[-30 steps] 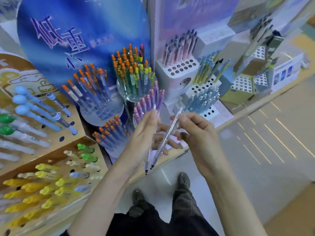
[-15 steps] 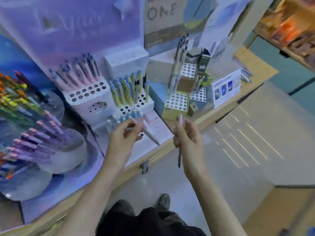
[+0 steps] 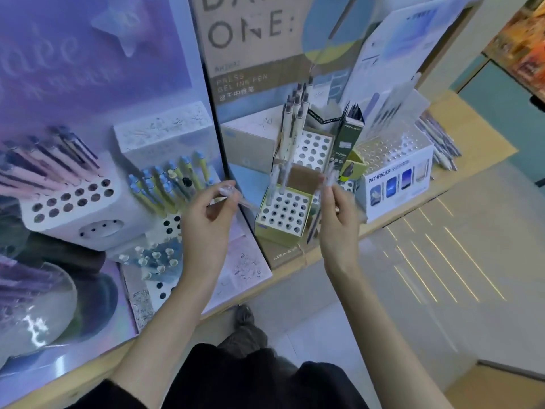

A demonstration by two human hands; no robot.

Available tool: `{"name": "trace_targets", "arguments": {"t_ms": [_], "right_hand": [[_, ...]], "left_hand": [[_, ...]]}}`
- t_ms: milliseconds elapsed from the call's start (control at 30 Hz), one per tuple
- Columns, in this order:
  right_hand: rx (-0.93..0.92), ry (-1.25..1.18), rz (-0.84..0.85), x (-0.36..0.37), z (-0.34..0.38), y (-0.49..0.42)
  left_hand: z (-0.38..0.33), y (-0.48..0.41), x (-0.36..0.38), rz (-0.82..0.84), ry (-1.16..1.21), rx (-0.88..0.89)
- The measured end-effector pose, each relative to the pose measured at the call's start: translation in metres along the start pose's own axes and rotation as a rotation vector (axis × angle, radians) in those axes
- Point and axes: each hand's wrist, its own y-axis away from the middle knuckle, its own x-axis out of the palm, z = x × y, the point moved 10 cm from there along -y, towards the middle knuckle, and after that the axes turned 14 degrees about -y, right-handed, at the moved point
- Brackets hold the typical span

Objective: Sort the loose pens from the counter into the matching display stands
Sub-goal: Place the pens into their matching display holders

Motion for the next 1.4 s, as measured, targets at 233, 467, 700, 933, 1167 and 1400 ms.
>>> {"name": "trace_targets", "arguments": {"t_ms": [233,467,700,933,1167,1400], "right_hand": [[-0.198,0.25,0.224,0.021,0.013,-0.043],[-0.272,0.319,0.44,0.035,0.004,-0.06],[-0.337,0.315,0.626,0.041,0.002,-0.067],[-0.376,0.471,0.784,0.083,-0.011,-0.063],[-0.348,0.546,0.688,0.076,-0.016,-0.066],[-0.289,0.486,0.707,0.069,-0.021,-0.063]], "left_hand": [[-0.001,-0.003,0.015,-0.126,-0.096,-0.057],[-0.007,0.009,0.037,-0.281,-0.134,-0.143],[-0.004,0.031,0.048,-0.444,-0.134,-0.222],[-0.004,0.037,0.033,-0.509,-0.18,-0.23],[-0.006,0.026,0.037,-0.46,-0.228,-0.173],[-0.004,0.017,0.037,-0.403,-0.292,-0.117]]}}
